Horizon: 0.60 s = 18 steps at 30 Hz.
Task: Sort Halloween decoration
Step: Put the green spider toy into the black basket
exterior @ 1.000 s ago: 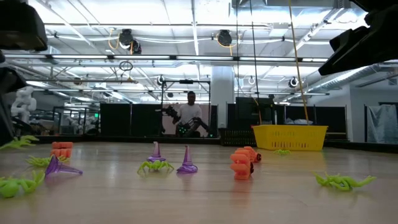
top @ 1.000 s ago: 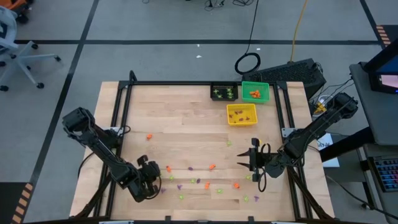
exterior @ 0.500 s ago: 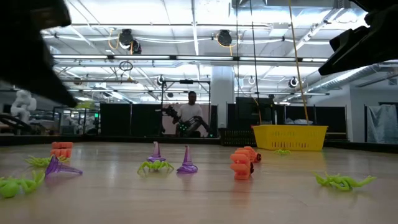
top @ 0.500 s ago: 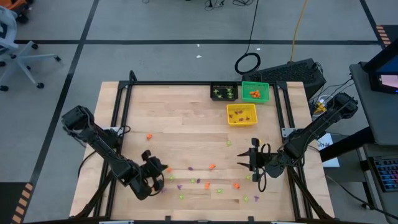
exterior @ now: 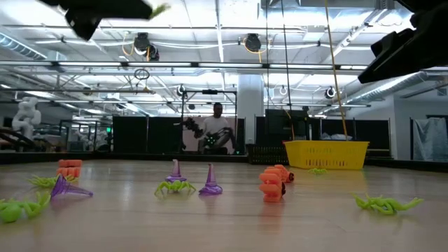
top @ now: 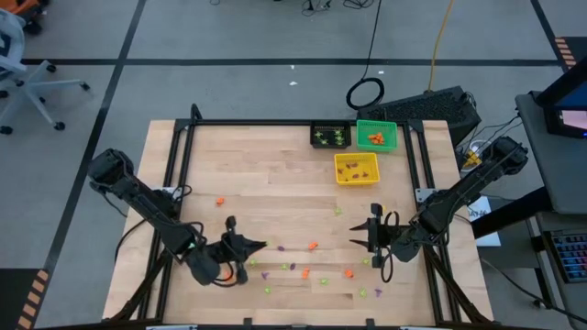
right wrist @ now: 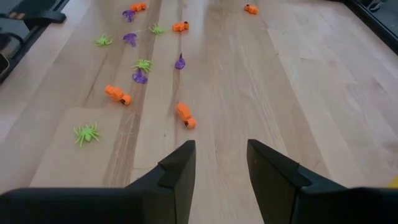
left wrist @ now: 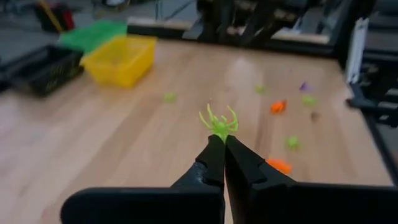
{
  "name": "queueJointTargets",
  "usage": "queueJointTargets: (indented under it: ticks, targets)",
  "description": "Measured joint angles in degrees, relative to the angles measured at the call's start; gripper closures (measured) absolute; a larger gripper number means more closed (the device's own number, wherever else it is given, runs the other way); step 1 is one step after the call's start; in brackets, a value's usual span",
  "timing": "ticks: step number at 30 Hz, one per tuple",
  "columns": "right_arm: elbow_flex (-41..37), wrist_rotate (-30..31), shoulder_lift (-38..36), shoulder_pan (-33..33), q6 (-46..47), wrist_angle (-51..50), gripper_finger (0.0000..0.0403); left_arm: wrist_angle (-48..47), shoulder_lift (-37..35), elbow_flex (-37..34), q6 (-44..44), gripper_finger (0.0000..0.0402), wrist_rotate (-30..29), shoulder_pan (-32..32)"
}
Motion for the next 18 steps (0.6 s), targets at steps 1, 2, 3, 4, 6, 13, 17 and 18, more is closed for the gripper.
queueJointTargets:
  ticks: [1,2,3,4,6,13,17,18]
  targets:
    - [0.0,0.0,0.0,0.0,0.3,0.2,0.0273,2.2,0.0,0.0,2.5,0.0402,0.0,0.2]
    - [0.0,0.0,0.0,0.0,0.6,0.5,0.0273,4.4,0.0,0.0,4.9,0.0402,0.0,0.3]
    - [0.0,0.0,0.0,0.0,0.6,1.1,0.0273,6.5,0.0,0.0,7.0,0.0401,0.0,0.4]
    - [0.0,0.0,0.1,0.0,0.2,2.0,0.0273,8.4,0.0,0.0,9.1,0.0401,0.0,0.5]
    - [0.0,0.0,0.8,0.0,-1.4,4.6,0.0273,12.3,0.0,0.0,12.8,0.0401,0.1,0.8]
    - [0.0,0.0,5.6,0.0,-9.0,14.4,0.0273,18.9,0.0,0.0,21.2,0.0402,1.5,1.7]
    - [0.0,0.0,7.6,0.0,-11.1,16.8,0.0273,19.7,0.0,0.0,22.6,0.0402,1.6,2.5]
    - [0.0,0.0,7.9,0.0,-11.1,16.9,0.0273,19.7,0.0,0.0,22.6,0.0401,1.9,2.7]
